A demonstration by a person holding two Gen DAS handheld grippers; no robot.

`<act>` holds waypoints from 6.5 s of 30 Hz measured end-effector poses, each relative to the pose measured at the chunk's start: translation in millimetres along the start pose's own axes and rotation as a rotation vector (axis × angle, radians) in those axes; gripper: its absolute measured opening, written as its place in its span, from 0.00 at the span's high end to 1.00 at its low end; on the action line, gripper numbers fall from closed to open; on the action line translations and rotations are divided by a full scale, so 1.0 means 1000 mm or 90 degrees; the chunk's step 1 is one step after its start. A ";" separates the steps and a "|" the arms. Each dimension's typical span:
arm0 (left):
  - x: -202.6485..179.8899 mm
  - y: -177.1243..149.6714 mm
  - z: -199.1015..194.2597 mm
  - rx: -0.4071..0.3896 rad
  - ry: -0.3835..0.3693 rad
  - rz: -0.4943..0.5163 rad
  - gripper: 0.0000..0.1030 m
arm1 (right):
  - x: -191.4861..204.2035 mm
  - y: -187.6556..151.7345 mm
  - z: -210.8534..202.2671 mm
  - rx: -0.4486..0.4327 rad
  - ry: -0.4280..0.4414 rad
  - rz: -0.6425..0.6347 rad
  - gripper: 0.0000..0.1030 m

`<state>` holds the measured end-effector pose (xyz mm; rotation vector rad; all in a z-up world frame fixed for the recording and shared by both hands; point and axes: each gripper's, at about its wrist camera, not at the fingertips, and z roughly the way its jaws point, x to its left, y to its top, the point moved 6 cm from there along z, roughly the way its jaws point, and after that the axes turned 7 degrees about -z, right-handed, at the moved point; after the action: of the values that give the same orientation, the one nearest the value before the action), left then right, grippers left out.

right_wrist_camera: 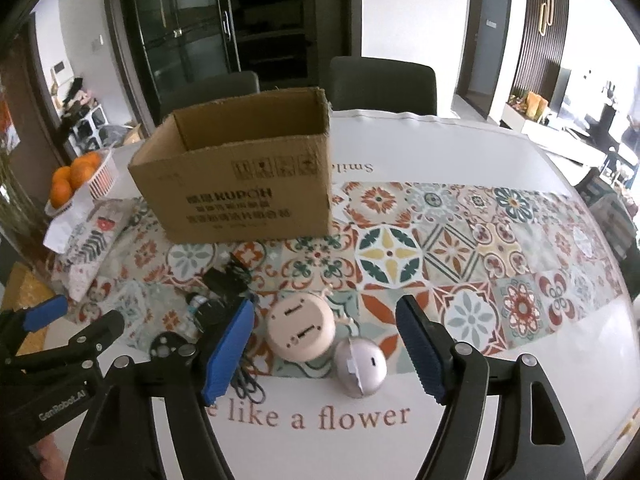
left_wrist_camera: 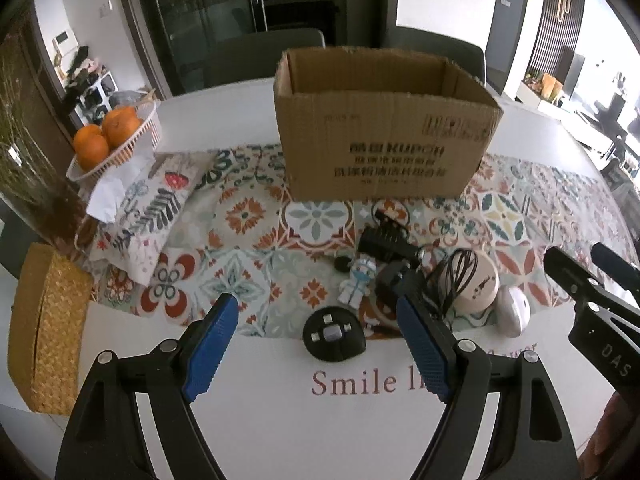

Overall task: Organize rigid objects
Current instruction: 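Move both tools back toward the black puck and silver egg device, then close the left tool on the black puck while the right grips the silver egg, then lift and carry the black puck and silver egg over the box with both tools, then open both tools to drop the puck and egg into the box, then withdraw both tools from the box toward the remaining items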

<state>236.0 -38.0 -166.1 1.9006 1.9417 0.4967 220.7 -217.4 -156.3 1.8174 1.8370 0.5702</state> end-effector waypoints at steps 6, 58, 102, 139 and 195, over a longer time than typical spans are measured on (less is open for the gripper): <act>0.002 -0.014 0.017 0.034 0.001 -0.012 0.21 | 0.000 -0.015 0.009 0.017 -0.012 -0.006 0.26; -0.006 -0.044 0.123 0.168 0.002 -0.052 0.46 | -0.016 -0.075 0.118 0.177 0.001 0.046 0.44; -0.011 0.015 0.000 -0.029 -0.085 0.007 0.46 | 0.004 -0.002 0.011 0.002 0.069 0.018 0.45; -0.024 0.165 -0.029 -0.135 -0.117 0.041 0.46 | 0.012 0.150 0.005 -0.103 0.103 -0.012 0.45; -0.036 0.220 0.084 0.063 -0.082 0.054 0.41 | 0.015 0.201 0.118 0.085 0.099 -0.043 0.43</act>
<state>469.5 -69.8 -128.2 2.0295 1.8407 0.2988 452.2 -202.1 -127.8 1.8320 2.0764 0.5903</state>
